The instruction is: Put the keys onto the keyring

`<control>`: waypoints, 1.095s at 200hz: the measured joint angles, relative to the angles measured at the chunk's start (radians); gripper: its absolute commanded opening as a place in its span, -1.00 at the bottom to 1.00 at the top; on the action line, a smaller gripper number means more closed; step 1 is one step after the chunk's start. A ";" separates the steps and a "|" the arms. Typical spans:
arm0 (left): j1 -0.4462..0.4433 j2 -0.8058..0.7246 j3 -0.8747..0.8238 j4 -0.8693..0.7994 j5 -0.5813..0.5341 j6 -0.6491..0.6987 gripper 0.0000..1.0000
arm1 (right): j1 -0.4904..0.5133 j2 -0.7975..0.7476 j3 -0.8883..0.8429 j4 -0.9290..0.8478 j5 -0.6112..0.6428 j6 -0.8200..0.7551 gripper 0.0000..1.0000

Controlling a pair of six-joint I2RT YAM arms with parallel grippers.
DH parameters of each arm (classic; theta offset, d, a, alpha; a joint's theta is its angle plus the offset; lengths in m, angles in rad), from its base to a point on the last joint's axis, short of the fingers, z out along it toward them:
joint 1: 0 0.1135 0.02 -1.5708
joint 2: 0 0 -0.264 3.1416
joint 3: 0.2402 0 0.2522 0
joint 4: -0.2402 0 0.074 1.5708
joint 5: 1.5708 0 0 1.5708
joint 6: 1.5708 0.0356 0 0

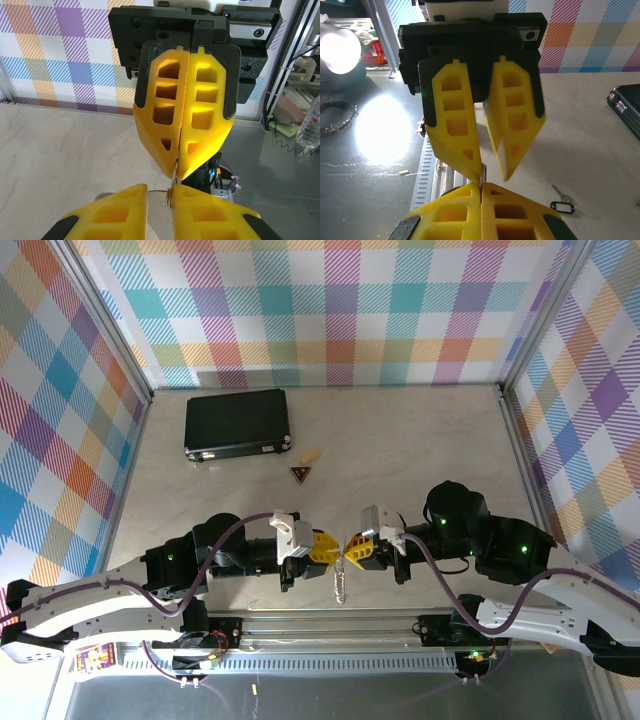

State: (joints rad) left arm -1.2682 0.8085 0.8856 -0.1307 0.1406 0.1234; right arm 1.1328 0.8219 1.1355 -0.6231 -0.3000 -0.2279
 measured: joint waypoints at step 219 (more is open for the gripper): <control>0.000 -0.074 -0.077 0.061 -0.018 -0.011 -1.00 | 0.000 0.002 -0.014 0.042 -0.035 0.016 -0.12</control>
State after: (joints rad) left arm -1.2682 0.7341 0.8085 -0.0696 0.1230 0.1127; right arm 1.1328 0.8234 1.1217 -0.5812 -0.3347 -0.2119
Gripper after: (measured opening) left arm 0.051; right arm 0.332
